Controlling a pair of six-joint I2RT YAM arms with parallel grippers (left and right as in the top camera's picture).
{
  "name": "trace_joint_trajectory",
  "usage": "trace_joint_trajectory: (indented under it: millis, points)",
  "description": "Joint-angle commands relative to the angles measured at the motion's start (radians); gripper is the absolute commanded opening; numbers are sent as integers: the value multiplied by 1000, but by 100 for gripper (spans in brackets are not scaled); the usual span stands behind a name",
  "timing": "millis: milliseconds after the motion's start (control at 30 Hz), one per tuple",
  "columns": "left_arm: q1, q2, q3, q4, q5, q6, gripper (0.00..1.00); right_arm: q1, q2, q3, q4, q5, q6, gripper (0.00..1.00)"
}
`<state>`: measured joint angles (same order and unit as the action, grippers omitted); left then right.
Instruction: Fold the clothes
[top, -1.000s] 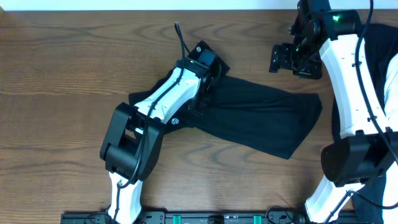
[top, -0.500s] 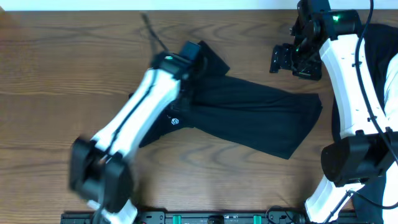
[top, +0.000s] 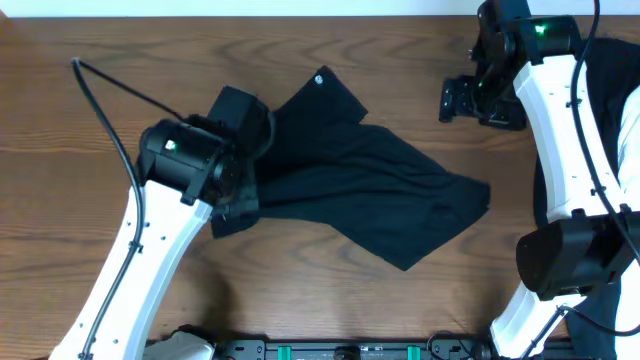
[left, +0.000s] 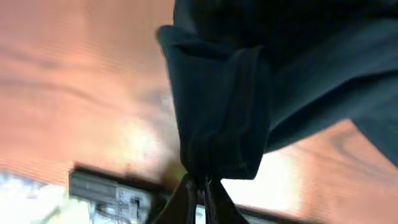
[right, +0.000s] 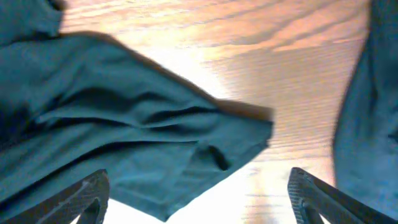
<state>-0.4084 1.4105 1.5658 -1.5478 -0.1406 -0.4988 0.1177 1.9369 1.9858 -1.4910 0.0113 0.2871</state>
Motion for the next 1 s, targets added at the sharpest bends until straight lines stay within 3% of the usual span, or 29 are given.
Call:
trace_joint_trajectory:
  millis: [0,200,300,433,700,967]
  points:
    - [4,-18,11,-35,78,-50,6,-14,12,-6,-18,57,-15,90]
    - [4,-19,11,-32,77,-53,6,3,12,-132,-42,-35,-50,83]
    - [4,-19,11,-18,76,-53,6,15,12,-278,3,-85,-69,73]
    - [4,-19,11,-15,45,-52,6,25,12,-459,77,-344,-243,59]
    - [4,-19,11,-14,43,-37,6,44,-23,-652,137,-446,-270,61]
    - [4,-19,11,-14,43,-29,6,172,-24,-850,355,-486,-144,59]
